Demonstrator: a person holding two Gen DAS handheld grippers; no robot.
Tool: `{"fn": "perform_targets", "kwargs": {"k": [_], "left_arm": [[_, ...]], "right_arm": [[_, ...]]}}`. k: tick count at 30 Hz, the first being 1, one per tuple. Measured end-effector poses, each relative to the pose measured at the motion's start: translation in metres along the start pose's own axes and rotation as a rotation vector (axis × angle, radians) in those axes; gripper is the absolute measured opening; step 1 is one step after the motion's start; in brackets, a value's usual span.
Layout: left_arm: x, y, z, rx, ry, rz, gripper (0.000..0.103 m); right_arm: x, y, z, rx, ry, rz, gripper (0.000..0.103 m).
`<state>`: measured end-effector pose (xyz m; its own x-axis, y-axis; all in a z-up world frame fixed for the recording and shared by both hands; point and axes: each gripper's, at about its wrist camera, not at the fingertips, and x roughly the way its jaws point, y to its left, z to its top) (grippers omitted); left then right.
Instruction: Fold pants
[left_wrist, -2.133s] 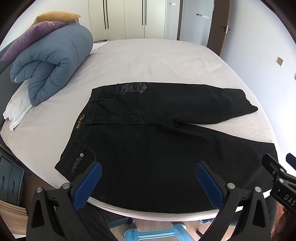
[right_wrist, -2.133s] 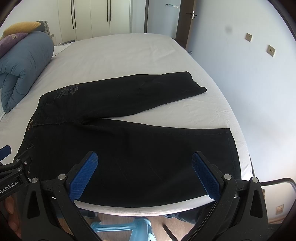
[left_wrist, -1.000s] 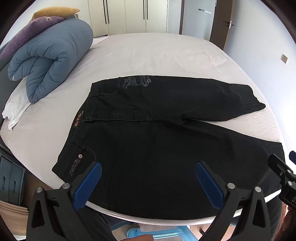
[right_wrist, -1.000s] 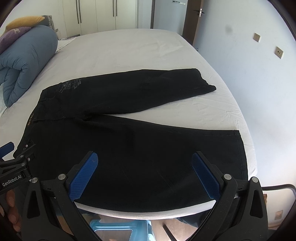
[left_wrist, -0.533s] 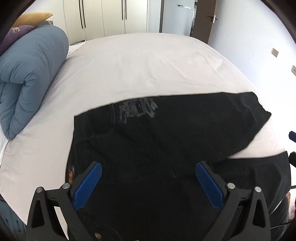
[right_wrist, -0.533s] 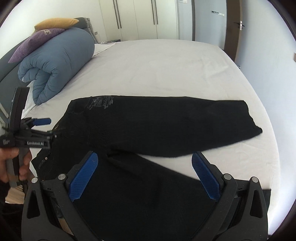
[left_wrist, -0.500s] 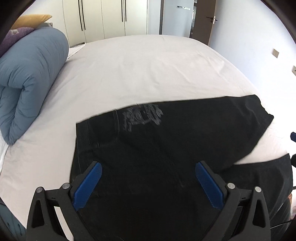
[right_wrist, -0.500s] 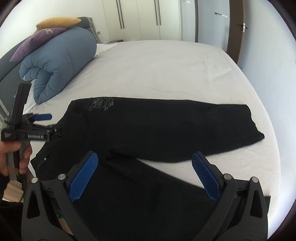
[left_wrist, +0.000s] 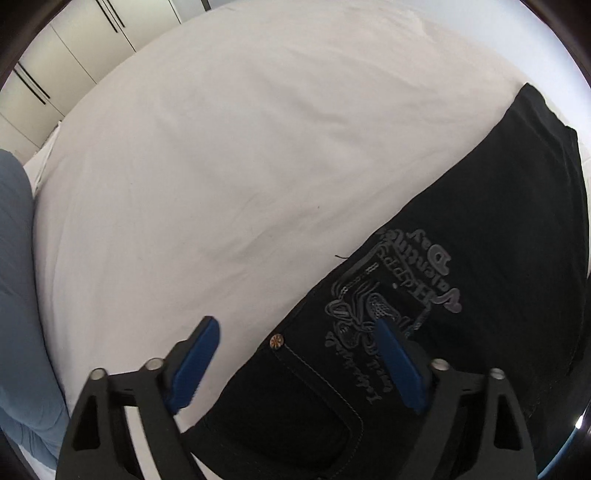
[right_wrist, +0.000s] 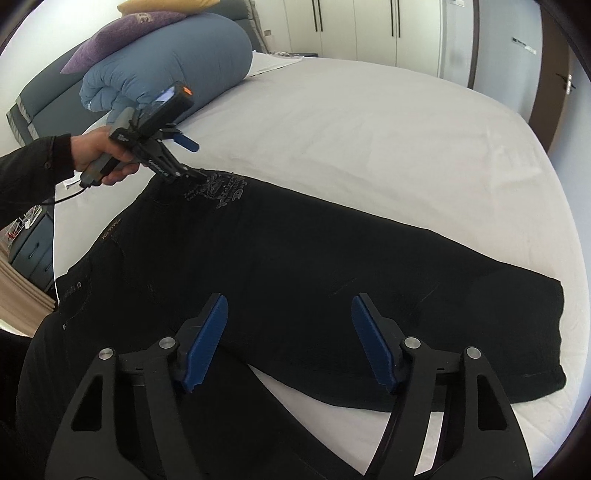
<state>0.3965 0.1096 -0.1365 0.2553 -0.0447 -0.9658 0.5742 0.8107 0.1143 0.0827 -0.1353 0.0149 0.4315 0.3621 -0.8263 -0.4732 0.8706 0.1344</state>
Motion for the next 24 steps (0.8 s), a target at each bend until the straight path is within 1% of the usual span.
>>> {"fn": "perform_targets", "kwargs": {"k": [1, 3, 4, 6, 7, 8, 9, 10, 11, 12, 13, 15, 17, 18, 19, 21, 22, 24], "left_arm": [[0.006, 0.004, 0.001, -0.005, 0.016, -0.020, 0.074], [0.019, 0.019, 0.004, -0.056, 0.047, -0.118, 0.074], [0.022, 0.025, 0.004, -0.077, 0.053, -0.149, 0.074], [0.024, 0.029, 0.002, -0.085, 0.052, -0.186, 0.073], [0.023, 0.028, 0.001, -0.077, 0.052, -0.181, 0.071], [0.023, 0.025, -0.001, -0.066, 0.051, -0.178, 0.066], [0.020, 0.020, -0.003, -0.059, 0.046, -0.197, 0.052], [0.017, 0.017, -0.004, -0.057, 0.039, -0.206, 0.037], [0.015, 0.014, -0.005, -0.052, 0.036, -0.208, 0.030], [0.011, 0.006, -0.007, -0.038, 0.032, -0.202, 0.018], [0.007, -0.001, -0.009, -0.021, 0.026, -0.177, 0.014], [-0.004, -0.015, -0.016, -0.002, -0.002, -0.140, 0.009], [-0.022, -0.022, -0.026, -0.005, -0.062, -0.115, 0.008], [-0.037, -0.027, -0.034, -0.017, -0.102, -0.108, 0.008], [-0.051, -0.032, -0.044, -0.026, -0.142, -0.101, 0.008], [-0.075, -0.045, -0.064, -0.025, -0.212, -0.068, 0.007], [-0.082, -0.046, -0.068, -0.023, -0.235, -0.059, 0.007], [-0.091, -0.060, -0.084, -0.010, -0.271, -0.036, 0.007]], "right_arm": [[0.004, 0.002, -0.003, -0.004, 0.004, 0.011, 0.067], [0.014, 0.004, -0.005, -0.010, 0.013, 0.030, 0.067], [0.019, 0.004, -0.005, -0.014, 0.017, 0.035, 0.067], [0.023, 0.000, -0.007, -0.017, 0.027, 0.040, 0.067], [0.025, -0.001, -0.007, -0.017, 0.028, 0.040, 0.067], [0.028, -0.003, -0.006, -0.016, 0.029, 0.040, 0.067], [0.032, -0.004, -0.003, -0.016, 0.027, 0.040, 0.063], [0.037, -0.003, 0.001, -0.014, 0.024, 0.045, 0.060], [0.040, -0.003, 0.005, -0.011, 0.023, 0.054, 0.059], [0.043, -0.004, 0.011, -0.011, 0.018, 0.057, 0.059], [0.045, -0.001, 0.018, -0.017, 0.011, 0.058, 0.058], [0.052, 0.000, 0.032, -0.043, 0.006, 0.064, 0.049], [0.059, 0.004, 0.050, -0.076, 0.012, 0.075, 0.047], [0.060, 0.005, 0.059, -0.095, 0.012, 0.077, 0.047], [0.062, 0.007, 0.068, -0.118, 0.012, 0.081, 0.044], [0.067, 0.010, 0.085, -0.167, 0.010, 0.091, 0.041], [0.069, 0.011, 0.094, -0.191, 0.008, 0.096, 0.041], [0.075, 0.015, 0.112, -0.236, 0.016, 0.105, 0.041]]}}
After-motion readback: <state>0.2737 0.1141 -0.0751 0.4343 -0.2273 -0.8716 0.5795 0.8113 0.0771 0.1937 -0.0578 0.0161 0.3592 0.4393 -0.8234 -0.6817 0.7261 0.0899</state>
